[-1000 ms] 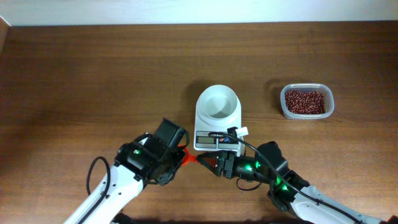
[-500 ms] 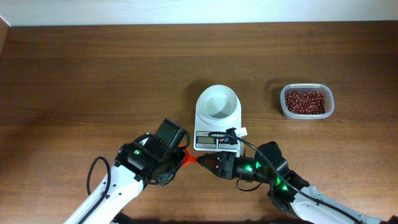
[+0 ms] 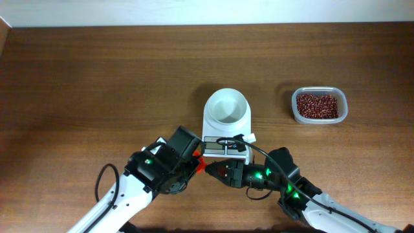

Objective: Scoop and weigh 50g on scale
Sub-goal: 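Release the scoop from the left gripper, keeping it in the right gripper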

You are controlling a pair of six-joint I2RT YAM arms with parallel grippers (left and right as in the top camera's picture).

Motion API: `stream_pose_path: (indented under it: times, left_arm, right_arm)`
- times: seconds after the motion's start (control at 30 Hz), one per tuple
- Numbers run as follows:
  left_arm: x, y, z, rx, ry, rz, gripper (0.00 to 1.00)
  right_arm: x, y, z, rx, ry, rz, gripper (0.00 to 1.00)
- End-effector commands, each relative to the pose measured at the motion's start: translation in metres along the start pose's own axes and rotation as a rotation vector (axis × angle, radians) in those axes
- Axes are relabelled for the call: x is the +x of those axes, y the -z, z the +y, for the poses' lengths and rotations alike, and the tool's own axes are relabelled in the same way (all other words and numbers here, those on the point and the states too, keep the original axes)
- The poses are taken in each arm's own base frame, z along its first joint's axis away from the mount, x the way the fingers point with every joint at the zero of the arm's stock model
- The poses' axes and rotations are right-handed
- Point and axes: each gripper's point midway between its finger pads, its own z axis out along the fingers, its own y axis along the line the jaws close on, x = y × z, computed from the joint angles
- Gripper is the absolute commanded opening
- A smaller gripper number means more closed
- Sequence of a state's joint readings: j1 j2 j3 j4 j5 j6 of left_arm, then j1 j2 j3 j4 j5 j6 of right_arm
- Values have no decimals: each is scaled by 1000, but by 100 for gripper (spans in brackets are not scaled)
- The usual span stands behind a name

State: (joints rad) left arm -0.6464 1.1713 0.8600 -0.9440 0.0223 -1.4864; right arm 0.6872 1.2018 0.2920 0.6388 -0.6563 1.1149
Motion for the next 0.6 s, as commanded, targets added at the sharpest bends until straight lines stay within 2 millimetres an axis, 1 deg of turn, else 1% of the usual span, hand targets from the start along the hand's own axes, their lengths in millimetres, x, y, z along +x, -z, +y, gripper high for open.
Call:
stream_pose_path:
  times: [0.0, 0.13, 0.2, 0.47, 0.57]
  left_arm:
    - [-1, 1, 9, -29, 1, -17, 0]
    - [-1, 1, 8, -29, 1, -16, 0]
    - [-1, 1, 8, -25, 1, -15, 0]
    - [-1, 1, 8, -25, 1, -17, 0]
    - [-1, 1, 8, -29, 1, -17, 8]
  right_arm:
    - [0, -2, 6, -18, 18, 9, 27]
    - [0, -2, 6, -18, 18, 9, 21]
    - [0, -2, 6, -19, 18, 10, 20]
    - [1, -2, 7, -20, 18, 13, 4]
    - [1, -2, 7, -20, 18, 13, 4]
